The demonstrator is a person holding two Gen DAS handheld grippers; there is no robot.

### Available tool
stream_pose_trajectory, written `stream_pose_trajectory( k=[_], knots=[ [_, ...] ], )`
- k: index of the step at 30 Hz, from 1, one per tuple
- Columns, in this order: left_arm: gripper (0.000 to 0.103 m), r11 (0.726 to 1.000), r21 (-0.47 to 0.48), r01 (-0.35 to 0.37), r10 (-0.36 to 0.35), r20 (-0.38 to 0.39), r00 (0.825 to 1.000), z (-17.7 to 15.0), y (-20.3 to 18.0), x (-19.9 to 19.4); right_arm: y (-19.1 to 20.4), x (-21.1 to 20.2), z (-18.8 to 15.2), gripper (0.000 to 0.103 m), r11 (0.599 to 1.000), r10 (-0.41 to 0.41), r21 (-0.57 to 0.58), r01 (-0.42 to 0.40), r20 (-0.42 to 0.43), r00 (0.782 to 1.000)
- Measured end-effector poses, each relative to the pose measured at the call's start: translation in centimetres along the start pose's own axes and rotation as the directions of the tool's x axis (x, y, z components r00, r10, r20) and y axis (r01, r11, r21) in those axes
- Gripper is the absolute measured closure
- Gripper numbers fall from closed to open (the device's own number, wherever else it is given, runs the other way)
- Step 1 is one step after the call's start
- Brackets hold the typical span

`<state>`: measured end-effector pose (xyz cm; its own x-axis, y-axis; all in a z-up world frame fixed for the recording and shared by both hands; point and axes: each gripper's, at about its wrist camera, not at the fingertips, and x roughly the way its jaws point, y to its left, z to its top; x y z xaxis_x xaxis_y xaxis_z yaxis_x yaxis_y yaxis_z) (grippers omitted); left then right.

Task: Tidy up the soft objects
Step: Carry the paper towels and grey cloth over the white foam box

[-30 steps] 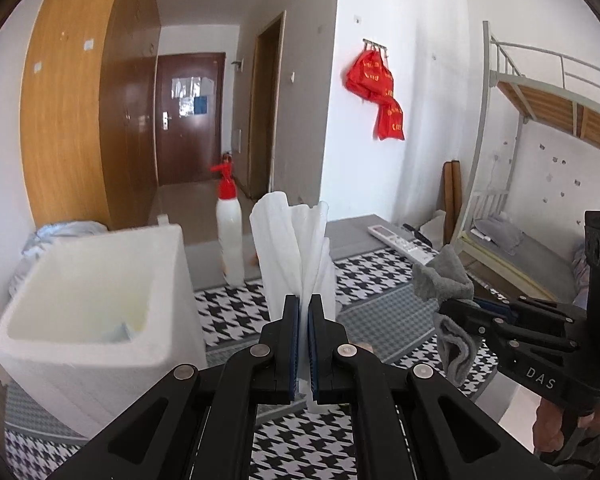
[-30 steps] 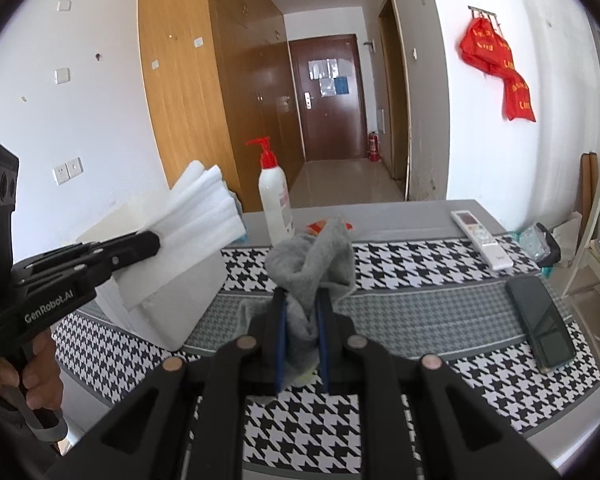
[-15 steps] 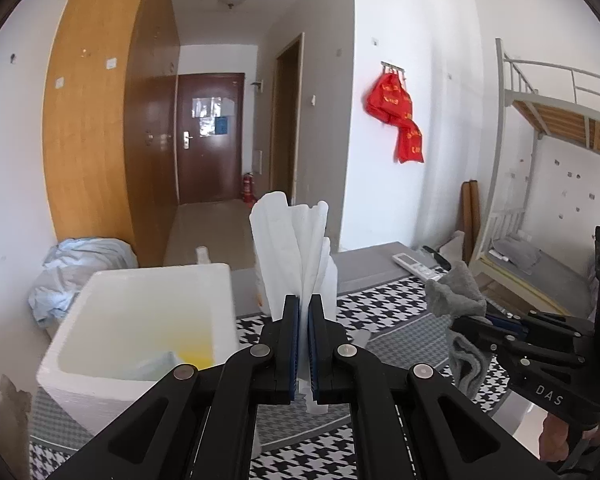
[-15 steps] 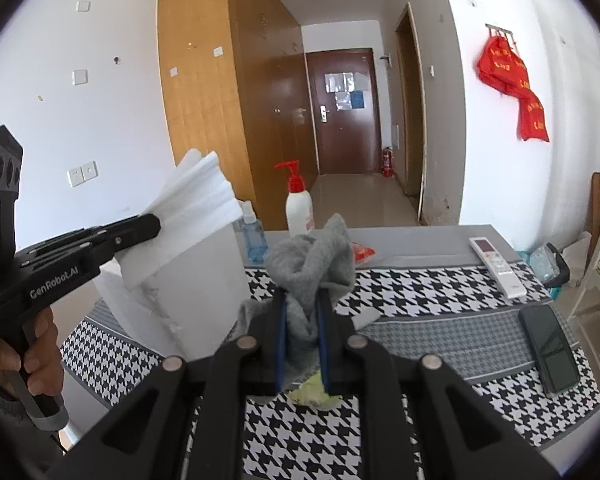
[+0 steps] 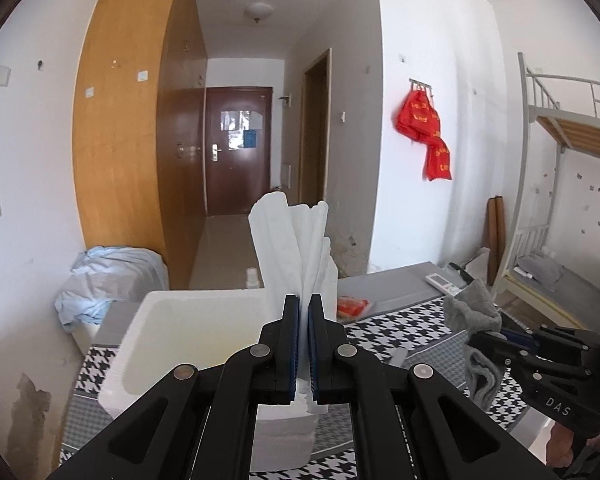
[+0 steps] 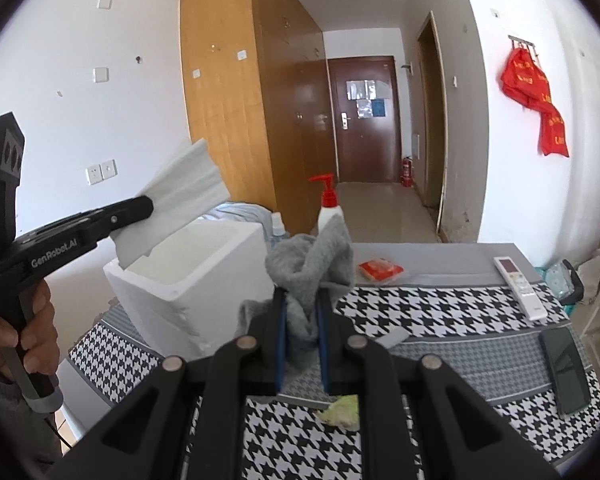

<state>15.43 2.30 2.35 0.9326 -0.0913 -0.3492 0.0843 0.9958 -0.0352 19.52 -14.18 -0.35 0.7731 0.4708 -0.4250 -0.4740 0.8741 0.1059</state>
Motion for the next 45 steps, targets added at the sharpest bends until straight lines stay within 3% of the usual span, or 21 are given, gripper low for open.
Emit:
stream_pose_trajectory(
  k=[18,31,45],
  knots=[
    [0.099,0.994,-0.036,-0.102,0.102,-0.002,0.995,-0.2,3.4,-0.4,3.2,1.6,0.9,0.086,0.996,0.072,-0.047,-0.072,0.001,0.997],
    [0.099,0.985,-0.063,-0.161,0.154,-0.102,0.983,-0.6,5.4,2.0,4.4,3.0,0.8,0.086,0.994,0.091,-0.062,-0.092,-0.026,0.996],
    [0.098,0.984,-0.075,-0.162,0.147,-0.178,0.973,-1.4,6.5,4.1,4.7,4.6,0.8,0.086,0.995,0.070,-0.068,-0.074,-0.051,0.996]
  ],
)
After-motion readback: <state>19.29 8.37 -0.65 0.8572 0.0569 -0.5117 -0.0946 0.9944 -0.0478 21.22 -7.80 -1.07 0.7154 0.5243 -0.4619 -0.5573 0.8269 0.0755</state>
